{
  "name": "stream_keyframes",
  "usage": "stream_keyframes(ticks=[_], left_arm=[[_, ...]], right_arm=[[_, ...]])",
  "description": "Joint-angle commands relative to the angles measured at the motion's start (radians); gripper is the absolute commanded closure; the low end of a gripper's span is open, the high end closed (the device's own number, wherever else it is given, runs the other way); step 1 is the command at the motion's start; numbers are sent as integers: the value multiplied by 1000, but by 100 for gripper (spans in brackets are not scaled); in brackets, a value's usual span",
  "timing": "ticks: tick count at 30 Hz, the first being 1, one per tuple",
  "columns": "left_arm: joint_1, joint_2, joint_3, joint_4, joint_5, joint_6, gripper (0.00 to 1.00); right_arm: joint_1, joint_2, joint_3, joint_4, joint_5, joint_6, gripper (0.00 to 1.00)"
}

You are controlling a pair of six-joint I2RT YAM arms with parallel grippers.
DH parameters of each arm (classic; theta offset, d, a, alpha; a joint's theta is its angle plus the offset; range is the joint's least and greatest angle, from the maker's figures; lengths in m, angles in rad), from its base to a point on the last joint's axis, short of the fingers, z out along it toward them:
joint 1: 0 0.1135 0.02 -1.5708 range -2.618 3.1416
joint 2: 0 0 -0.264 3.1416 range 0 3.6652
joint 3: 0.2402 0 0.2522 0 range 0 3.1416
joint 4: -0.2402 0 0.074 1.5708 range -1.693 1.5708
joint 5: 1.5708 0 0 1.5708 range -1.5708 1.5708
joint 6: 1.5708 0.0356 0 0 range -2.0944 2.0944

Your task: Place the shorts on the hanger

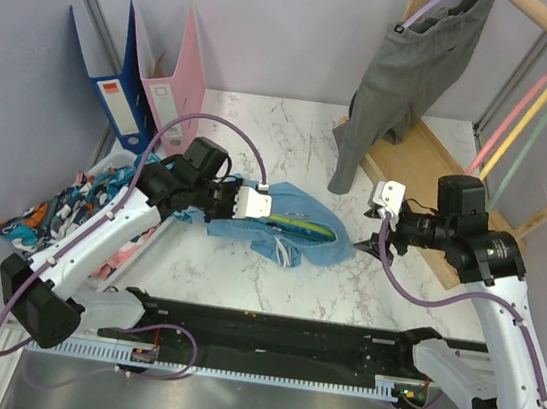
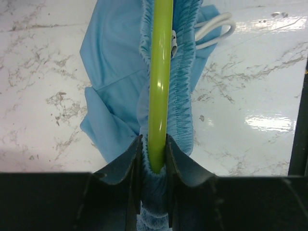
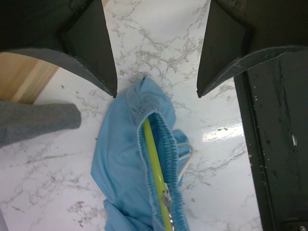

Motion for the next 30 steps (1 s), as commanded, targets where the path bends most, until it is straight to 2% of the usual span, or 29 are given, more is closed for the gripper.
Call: stream_keyframes(ticks=[1, 6, 10, 13, 17, 22, 24, 27, 30], left_arm=[[5, -39, 50, 4, 161, 51, 98], [6, -27, 64, 4, 223, 53, 98], [8, -7, 80, 7, 231, 53, 98], [8, -7, 77, 11, 234, 59, 98], [8, -15, 63, 12, 240, 66, 98], [8, -19, 51, 15, 246, 65, 98], [8, -16, 49, 18, 248, 63, 98], [8, -15, 51, 27, 246, 60, 98], [8, -18, 49, 34, 255, 59, 98]], right_arm=[[0, -42, -59, -18, -218, -172, 29], [4, -51, -196, 227, -289, -192, 46], [76, 50, -210, 220, -266, -318, 51], [134, 117, -204, 209, -241, -330, 52], [197, 137, -256, 400, -169, -172, 49], [245, 183, -283, 482, -102, -99, 44], [253, 208, -285, 493, -97, -89, 45], [256, 223, -296, 503, -97, -76, 53], [256, 237, -311, 505, -86, -53, 52]])
